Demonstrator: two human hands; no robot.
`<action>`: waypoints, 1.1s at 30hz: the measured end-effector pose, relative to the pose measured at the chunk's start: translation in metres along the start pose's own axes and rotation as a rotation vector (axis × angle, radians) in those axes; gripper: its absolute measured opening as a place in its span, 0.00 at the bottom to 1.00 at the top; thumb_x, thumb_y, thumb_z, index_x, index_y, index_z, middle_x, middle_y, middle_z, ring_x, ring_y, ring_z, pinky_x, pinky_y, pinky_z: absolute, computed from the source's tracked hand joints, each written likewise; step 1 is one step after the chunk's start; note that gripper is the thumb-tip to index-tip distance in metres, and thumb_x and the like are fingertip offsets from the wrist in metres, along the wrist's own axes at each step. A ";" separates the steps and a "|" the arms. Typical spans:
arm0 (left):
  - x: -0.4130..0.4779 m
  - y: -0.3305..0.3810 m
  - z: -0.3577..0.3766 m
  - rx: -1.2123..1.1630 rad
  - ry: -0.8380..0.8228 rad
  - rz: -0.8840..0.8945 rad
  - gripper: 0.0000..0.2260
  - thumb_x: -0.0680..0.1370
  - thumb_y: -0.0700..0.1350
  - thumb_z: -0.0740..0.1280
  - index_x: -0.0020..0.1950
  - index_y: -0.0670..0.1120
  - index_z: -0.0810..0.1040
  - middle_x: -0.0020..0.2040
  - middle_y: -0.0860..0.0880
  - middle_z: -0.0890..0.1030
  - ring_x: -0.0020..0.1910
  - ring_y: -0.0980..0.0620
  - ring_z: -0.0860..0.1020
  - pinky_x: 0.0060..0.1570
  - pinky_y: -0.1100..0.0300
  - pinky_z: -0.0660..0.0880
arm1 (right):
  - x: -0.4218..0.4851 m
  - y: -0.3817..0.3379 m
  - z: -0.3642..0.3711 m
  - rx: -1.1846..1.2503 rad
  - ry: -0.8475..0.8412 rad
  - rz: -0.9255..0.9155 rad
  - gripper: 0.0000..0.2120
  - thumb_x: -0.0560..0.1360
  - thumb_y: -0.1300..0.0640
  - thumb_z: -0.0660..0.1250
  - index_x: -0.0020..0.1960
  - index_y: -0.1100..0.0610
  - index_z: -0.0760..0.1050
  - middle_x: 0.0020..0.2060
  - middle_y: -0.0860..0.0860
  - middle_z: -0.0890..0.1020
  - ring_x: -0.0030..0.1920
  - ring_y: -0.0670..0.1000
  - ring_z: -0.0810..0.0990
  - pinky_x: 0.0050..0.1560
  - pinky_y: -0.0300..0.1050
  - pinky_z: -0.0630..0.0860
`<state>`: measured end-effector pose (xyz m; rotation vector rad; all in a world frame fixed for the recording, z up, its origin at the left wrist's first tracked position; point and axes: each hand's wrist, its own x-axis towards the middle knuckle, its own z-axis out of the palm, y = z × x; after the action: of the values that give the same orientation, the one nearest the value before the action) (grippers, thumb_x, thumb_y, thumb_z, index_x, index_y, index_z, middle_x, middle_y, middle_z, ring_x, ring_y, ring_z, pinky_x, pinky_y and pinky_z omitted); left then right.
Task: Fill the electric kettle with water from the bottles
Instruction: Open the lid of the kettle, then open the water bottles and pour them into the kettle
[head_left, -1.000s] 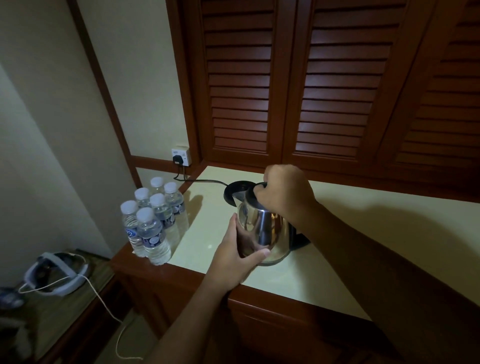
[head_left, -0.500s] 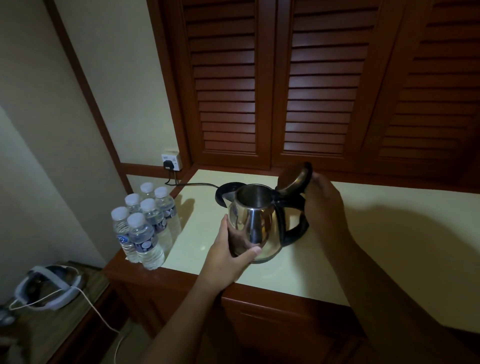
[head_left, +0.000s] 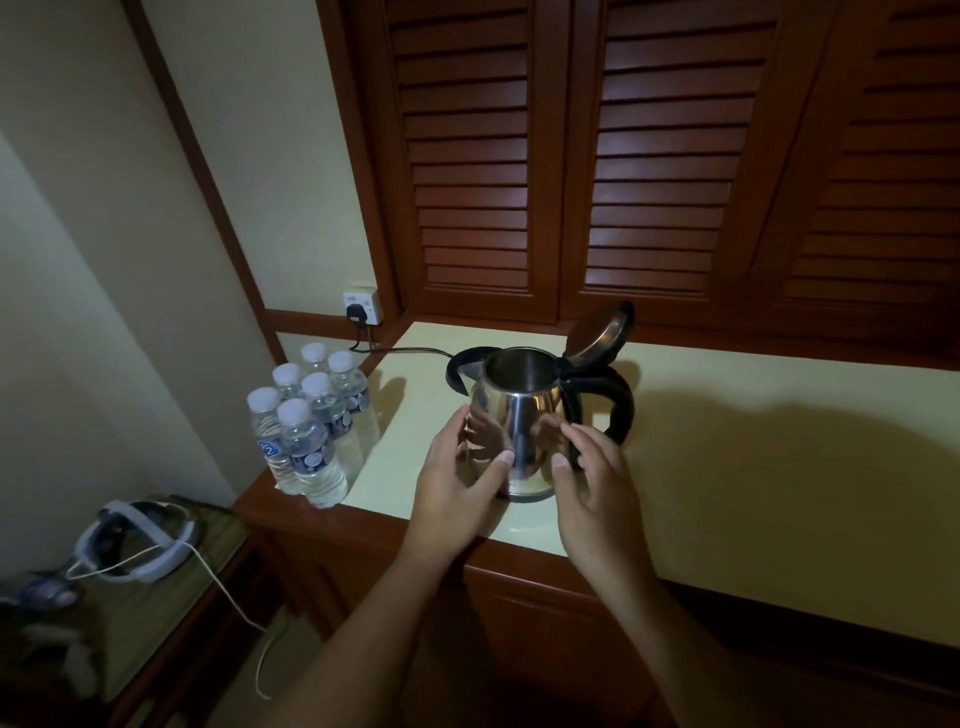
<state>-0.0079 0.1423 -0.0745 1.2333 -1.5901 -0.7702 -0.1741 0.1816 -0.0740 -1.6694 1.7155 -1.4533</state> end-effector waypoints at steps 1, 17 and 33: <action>-0.001 -0.001 0.000 -0.005 0.000 0.005 0.25 0.81 0.49 0.73 0.76 0.62 0.71 0.66 0.62 0.79 0.68 0.62 0.76 0.70 0.54 0.77 | 0.000 0.001 0.002 0.006 -0.007 -0.001 0.19 0.83 0.53 0.62 0.74 0.47 0.70 0.66 0.36 0.67 0.63 0.37 0.72 0.60 0.27 0.70; -0.055 -0.004 -0.106 0.029 0.398 -0.021 0.20 0.84 0.42 0.69 0.74 0.55 0.77 0.68 0.58 0.81 0.68 0.63 0.78 0.65 0.70 0.74 | -0.021 -0.075 0.074 0.119 -0.247 -0.429 0.16 0.82 0.57 0.64 0.69 0.57 0.77 0.61 0.47 0.80 0.62 0.42 0.78 0.63 0.36 0.72; -0.034 -0.071 -0.184 0.047 0.361 -0.123 0.21 0.80 0.43 0.72 0.72 0.56 0.76 0.62 0.54 0.82 0.62 0.57 0.81 0.66 0.51 0.78 | 0.048 -0.150 0.194 -0.231 -0.317 -0.453 0.17 0.74 0.41 0.70 0.53 0.54 0.78 0.48 0.50 0.80 0.44 0.52 0.79 0.42 0.44 0.75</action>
<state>0.1905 0.1669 -0.0824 1.4251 -1.2531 -0.5495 0.0510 0.0899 -0.0134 -2.3851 1.4314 -1.0980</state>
